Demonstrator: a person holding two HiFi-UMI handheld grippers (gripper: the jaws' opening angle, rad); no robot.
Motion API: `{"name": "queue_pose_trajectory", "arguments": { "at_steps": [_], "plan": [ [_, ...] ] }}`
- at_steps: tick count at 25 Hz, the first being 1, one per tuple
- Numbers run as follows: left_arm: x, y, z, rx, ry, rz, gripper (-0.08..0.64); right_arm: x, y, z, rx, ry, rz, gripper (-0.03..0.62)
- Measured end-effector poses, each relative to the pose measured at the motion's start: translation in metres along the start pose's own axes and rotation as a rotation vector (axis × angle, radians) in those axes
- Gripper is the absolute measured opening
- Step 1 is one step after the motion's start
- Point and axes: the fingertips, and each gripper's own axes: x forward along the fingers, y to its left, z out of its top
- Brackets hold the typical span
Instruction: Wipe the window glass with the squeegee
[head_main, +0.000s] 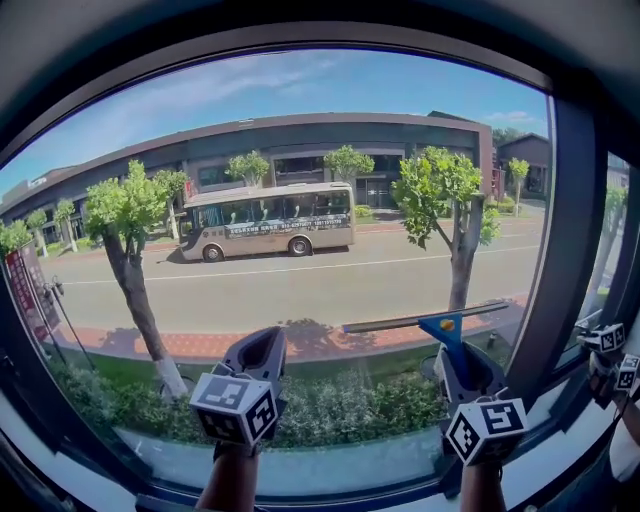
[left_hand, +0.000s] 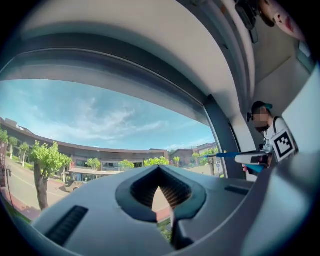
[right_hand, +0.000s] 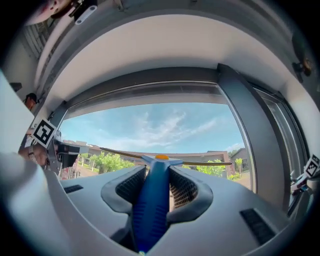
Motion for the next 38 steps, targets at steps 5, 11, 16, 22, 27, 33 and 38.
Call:
{"name": "queue_pose_trajectory", "arguments": {
  "at_steps": [5,11,16,22,27,33,38],
  "plan": [
    [-0.017,0.054,0.055,0.059,-0.064,-0.056,0.0,0.019,0.061,0.057,-0.002,-0.087,-0.008,0.143],
    [-0.022,0.095,0.138,0.11,-0.176,-0.101,0.0,0.046,0.103,0.147,-0.055,-0.214,-0.009,0.143],
    [-0.014,0.098,0.204,0.17,-0.258,-0.108,0.0,0.071,0.102,0.23,-0.073,-0.299,-0.022,0.143],
    [-0.019,0.122,0.263,0.209,-0.342,-0.023,0.0,0.102,0.102,0.313,-0.099,-0.369,-0.021,0.143],
    [-0.019,0.141,0.3,0.221,-0.43,0.065,0.0,0.127,0.115,0.356,-0.151,-0.388,-0.051,0.143],
    [-0.018,0.138,0.332,0.27,-0.497,0.081,0.0,0.14,0.123,0.378,-0.151,-0.413,-0.052,0.143],
    [-0.019,0.137,0.354,0.298,-0.52,0.09,0.0,0.147,0.115,0.385,-0.122,-0.414,-0.074,0.143]
  ]
}}
